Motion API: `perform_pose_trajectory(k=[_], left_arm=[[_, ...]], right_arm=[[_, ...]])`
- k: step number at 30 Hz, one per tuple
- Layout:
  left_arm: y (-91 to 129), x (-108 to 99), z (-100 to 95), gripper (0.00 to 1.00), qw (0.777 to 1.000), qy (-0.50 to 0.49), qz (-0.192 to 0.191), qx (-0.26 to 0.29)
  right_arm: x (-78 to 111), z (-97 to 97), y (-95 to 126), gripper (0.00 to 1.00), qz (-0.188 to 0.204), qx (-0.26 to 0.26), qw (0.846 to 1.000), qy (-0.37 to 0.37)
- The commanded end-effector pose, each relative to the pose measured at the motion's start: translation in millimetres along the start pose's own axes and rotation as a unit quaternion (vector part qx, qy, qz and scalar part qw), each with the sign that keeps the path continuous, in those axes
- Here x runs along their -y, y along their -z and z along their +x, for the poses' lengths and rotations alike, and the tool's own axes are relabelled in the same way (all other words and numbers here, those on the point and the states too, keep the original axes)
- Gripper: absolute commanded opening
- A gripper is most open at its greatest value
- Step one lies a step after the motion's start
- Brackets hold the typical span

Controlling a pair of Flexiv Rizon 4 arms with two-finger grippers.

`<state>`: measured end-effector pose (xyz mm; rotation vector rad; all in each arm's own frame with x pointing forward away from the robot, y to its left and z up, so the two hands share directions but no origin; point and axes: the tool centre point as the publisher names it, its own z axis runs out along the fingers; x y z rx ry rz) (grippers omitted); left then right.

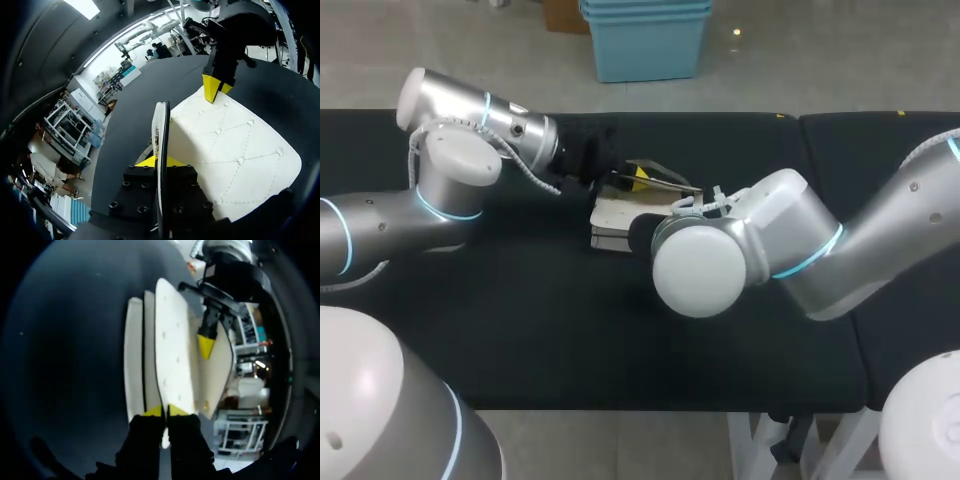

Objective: Pick up the bag, open it, inspect its contents, close it, and place it on the opposite side

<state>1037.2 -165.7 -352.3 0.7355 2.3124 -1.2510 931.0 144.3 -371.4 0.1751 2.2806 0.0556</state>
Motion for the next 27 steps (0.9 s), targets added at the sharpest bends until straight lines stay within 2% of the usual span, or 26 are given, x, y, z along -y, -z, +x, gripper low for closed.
perform_pose_trajectory(k=[1, 3, 4, 6, 7, 8, 9, 10, 11, 12, 14, 15, 22, 24, 25, 26, 27], left_arm=[[1, -2, 13.6, 0.0, 1.0, -0.012, -0.004, 0.013], [2, -3, 14.9, 0.0, 1.0, -0.012, -0.006, 0.013], [2, -4, 14.6, 0.05, 1.0, -0.011, -0.007, 0.014], [5, -4, 11.3, 0.33, 1.0, -0.002, -0.002, 0.018], [8, -3, 9.2, 0.4, 1.0, 0.004, 0.0, 0.023], [10, -2, 6.8, 0.69, 1.0, 0.011, 0.003, 0.028], [13, 0, 4.3, 0.81, 0.999, 0.013, 0.01, 0.029], [16, 1, 2.4, 0.82, 0.999, 0.016, 0.011, 0.032], [19, 3, 0.1, 0.81, 0.999, 0.018, 0.013, 0.036], [23, 4, -1.8, 0.75, 0.999, 0.017, 0.018, 0.038], [28, 7, -5.1, 0.53, 0.999, 0.013, 0.018, 0.043], [29, 8, -6.2, 0.47, 0.999, 0.01, 0.018, 0.044], [29, 10, -10.9, 0.35, 0.999, 0.0, 0.008, 0.044], [28, 9, -11.9, 0.27, 0.999, -0.003, 0.005, 0.045], [28, 9, -12.2, 0.2, 0.999, -0.003, 0.004, 0.045], [28, 8, -12.3, 0.08, 0.999, -0.003, 0.004, 0.045], [27, 8, -12.2, 0.0, 0.999, -0.005, 0.004, 0.044]], right_arm=[[-0.9, 2.1, -1, 0.0, 0.001, 0.003, 1.0, -0.001], [-0.9, 2.1, -1, 0.0, 0.001, 0.003, 1.0, -0.001], [-0.9, 2.1, -1, 0.0, 0.001, 0.003, 1.0, -0.001], [-0.9, 2.1, -1, 0.0, 0.001, 0.003, 1.0, -0.001], [-0.9, 2.1, -1, 0.0, 0.001, 0.003, 1.0, -0.001], [-0.9, 2.1, -1, 0.0, 0.001, 0.003, 1.0, -0.001], [-0.9, 2.1, -1, 0.0, 0.001, 0.003, 1.0, -0.001], [-0.9, 2.1, -1, 0.0, 0.001, 0.003, 1.0, -0.001], [-0.9, 2.1, -1, 0.0, 0.001, 0.003, 1.0, -0.001], [-0.9, 2.1, -1, 0.0, 0.001, 0.003, 1.0, -0.001], [-0.9, 2.1, -1, 0.0, 0.001, 0.003, 1.0, -0.001], [-0.9, 2.1, -1, 0.0, 0.001, 0.003, 1.0, -0.001], [-0.9, 2.1, -1, 0.0, 0.001, 0.003, 1.0, -0.001], [-0.9, 2.1, -1, 0.0, 0.001, 0.003, 1.0, -0.001], [-0.9, 2.1, -1, 0.0, 0.001, 0.003, 1.0, -0.001], [-0.9, 2.1, -1, 0.0, 0.001, 0.003, 1.0, -0.001], [-0.9, 2.1, -1, 0.0, 0.001, 0.003, 1.0, -0.001]])
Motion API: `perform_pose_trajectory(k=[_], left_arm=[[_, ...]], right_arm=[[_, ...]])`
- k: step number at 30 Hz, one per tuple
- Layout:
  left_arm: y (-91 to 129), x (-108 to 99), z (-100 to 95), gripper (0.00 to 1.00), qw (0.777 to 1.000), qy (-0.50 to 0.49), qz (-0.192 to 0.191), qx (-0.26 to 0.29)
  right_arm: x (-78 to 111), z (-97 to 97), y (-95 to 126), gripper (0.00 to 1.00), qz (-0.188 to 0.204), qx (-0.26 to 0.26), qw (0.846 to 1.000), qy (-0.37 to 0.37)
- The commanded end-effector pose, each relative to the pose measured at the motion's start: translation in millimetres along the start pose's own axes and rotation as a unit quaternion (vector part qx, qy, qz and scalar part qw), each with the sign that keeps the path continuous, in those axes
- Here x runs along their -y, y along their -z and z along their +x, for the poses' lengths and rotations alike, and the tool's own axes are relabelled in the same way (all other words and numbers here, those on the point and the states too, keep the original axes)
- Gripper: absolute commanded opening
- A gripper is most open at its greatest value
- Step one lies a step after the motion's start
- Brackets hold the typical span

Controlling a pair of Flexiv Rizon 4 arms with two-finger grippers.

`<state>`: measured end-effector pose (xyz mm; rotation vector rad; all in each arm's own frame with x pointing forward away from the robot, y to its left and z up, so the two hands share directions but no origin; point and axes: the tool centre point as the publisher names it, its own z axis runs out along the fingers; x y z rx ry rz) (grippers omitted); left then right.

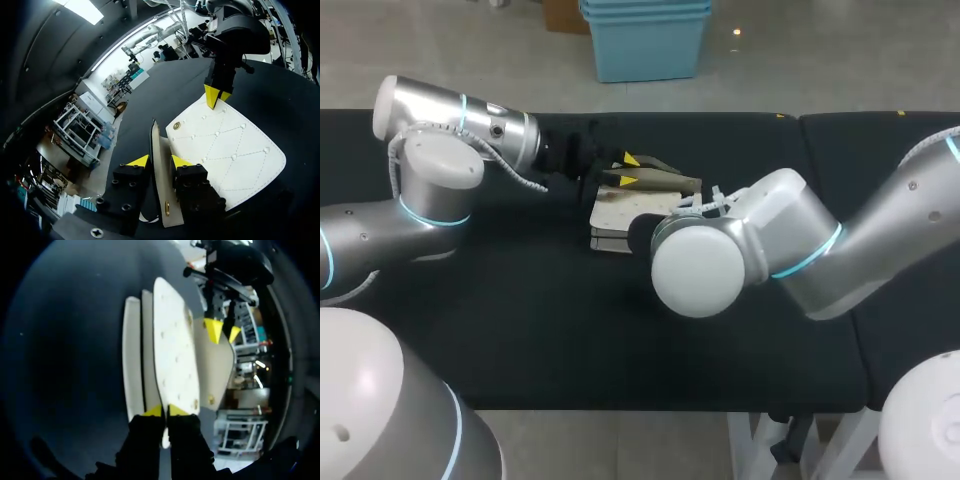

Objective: Pick up the bag, open it, inspect its contents, close it, and place it on the opposite side

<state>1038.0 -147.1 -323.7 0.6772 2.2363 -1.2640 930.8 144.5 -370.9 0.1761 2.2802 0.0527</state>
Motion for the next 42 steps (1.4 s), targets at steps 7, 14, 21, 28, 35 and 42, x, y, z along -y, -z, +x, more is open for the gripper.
perform_pose_trajectory(k=[7, 14, 21, 28, 35, 42], left_arm=[[-3, 3, 12.9, 0.0, 1.0, -0.026, -0.003, 0.005], [-3, 4, 14.7, 0.0, 1.0, -0.027, -0.008, 0.006], [-3, 4, 14.7, 0.0, 1.0, -0.027, -0.008, 0.006], [-1, 1, 23.5, 0.0, 0.997, -0.071, 0.004, 0.028], [3, 7, 36.0, 0.0, 0.992, -0.119, 0.001, 0.042], [1, 14, 49.3, 0.0, 0.988, -0.152, -0.005, 0.039]], right_arm=[[-0.6, 2.3, -1, 0.0, 0.0, 0.003, 1.0, -0.001], [-0.6, 2.3, -1, 0.0, 0.0, 0.003, 1.0, -0.001], [-0.6, 2.3, -1, 0.0, 0.0, 0.003, 1.0, -0.001], [-0.6, 2.3, -1, 0.0, 0.0, 0.003, 1.0, -0.001], [-0.6, 2.3, -1, 0.0, 0.0, 0.003, 1.0, -0.001], [-0.6, 2.3, -1, 0.0, 0.0, 0.003, 1.0, -0.001]])
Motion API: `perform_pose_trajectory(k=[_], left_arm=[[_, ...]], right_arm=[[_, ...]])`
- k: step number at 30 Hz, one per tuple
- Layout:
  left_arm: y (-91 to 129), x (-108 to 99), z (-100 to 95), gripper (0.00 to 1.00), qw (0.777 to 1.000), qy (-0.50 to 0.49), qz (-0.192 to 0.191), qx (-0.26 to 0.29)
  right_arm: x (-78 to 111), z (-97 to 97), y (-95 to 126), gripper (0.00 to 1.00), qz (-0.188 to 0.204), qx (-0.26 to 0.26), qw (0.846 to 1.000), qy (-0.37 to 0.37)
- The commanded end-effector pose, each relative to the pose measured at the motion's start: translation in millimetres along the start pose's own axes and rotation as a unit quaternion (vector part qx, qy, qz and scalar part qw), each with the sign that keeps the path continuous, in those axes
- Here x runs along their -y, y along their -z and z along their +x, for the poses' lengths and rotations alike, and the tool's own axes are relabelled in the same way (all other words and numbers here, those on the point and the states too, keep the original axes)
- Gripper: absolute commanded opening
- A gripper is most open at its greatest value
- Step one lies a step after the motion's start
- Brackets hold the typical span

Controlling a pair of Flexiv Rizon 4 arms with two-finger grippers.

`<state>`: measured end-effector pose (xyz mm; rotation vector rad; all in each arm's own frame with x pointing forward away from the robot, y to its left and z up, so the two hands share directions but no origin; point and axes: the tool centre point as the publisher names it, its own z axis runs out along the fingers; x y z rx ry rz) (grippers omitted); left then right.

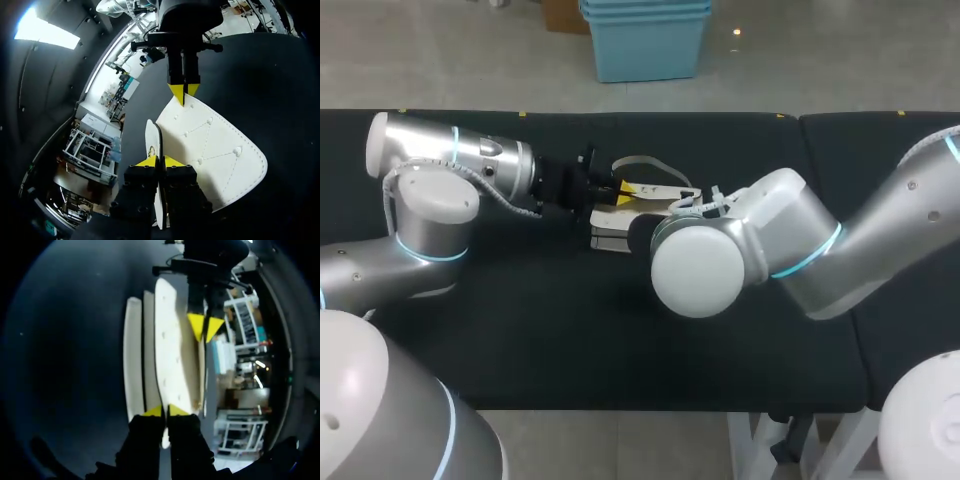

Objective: Pick up the bag, open it, inspect its contents, close it, and place it on the opposite side

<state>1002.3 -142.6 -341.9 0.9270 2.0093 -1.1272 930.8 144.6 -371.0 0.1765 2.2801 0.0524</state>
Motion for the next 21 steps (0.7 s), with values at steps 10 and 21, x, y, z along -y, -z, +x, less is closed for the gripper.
perform_pose_trajectory(k=[10, 21], left_arm=[[-2, 12, 19.3, 0.0, 0.999, -0.02, -0.027, 0.01], [-6, 3, 21.3, 0.0, 0.999, -0.019, -0.044, 0.014]], right_arm=[[-0.5, 2.2, -1, 0.0, 0.0, 0.003, 1.0, -0.001], [-0.5, 2.2, -1, 0.0, 0.0, 0.003, 1.0, -0.001]])
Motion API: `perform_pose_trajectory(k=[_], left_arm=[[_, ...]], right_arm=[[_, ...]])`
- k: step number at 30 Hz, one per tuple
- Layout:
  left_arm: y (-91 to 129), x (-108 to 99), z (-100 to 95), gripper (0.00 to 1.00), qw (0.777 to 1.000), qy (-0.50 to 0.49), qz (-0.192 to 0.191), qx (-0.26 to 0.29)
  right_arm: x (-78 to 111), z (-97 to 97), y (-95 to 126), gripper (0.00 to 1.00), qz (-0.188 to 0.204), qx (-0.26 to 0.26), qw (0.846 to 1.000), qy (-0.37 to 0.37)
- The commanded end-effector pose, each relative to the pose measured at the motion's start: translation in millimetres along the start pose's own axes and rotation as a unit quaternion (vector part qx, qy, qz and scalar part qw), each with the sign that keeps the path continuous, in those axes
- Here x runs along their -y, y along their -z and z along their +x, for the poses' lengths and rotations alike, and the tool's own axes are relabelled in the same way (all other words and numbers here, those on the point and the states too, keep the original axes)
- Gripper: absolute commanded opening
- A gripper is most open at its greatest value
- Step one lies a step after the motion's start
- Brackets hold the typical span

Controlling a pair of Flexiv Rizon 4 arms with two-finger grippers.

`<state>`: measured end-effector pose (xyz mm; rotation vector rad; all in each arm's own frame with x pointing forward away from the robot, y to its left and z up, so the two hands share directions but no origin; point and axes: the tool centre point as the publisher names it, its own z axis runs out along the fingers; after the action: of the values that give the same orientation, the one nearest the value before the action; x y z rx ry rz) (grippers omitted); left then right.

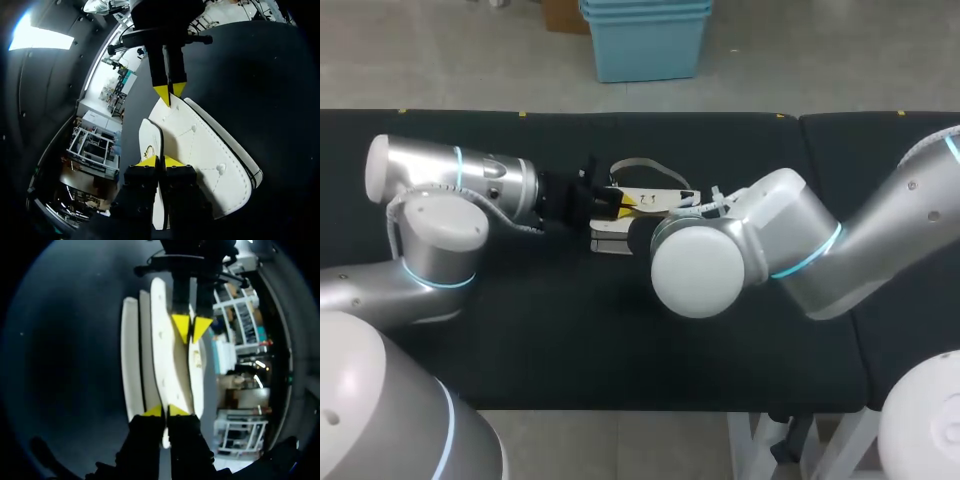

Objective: Pick up the bag, open it, inspect its contents, close it, and place it on the opposite side

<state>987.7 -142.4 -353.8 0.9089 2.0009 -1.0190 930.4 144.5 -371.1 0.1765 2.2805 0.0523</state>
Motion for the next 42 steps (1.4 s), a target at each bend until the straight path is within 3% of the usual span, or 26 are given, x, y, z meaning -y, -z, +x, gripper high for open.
perform_pose_trajectory(k=[1, 8, 27, 42], left_arm=[[-4, -5, 4.1, 0.0, 1.0, 0.002, -0.005, 0.007], [-4, -14, 3.8, 0.0, 1.0, 0.013, -0.016, 0.011], [-12, -1, 4.1, 0.0, 1.0, 0.021, 0.011, -0.003], [-16, 4, 2.2, 0.0, 0.998, 0.067, -0.016, 0.006]], right_arm=[[-0.7, 1.9, -2, 0.0, 0.0, 0.003, 1.0, -0.001], [-0.7, 1.9, -2, 0.0, 0.0, 0.003, 1.0, -0.001], [-0.7, 1.9, -2, 0.0, 0.0, 0.003, 1.0, -0.001], [-0.7, 1.9, -2, 0.0, 0.0, 0.003, 1.0, -0.001]])
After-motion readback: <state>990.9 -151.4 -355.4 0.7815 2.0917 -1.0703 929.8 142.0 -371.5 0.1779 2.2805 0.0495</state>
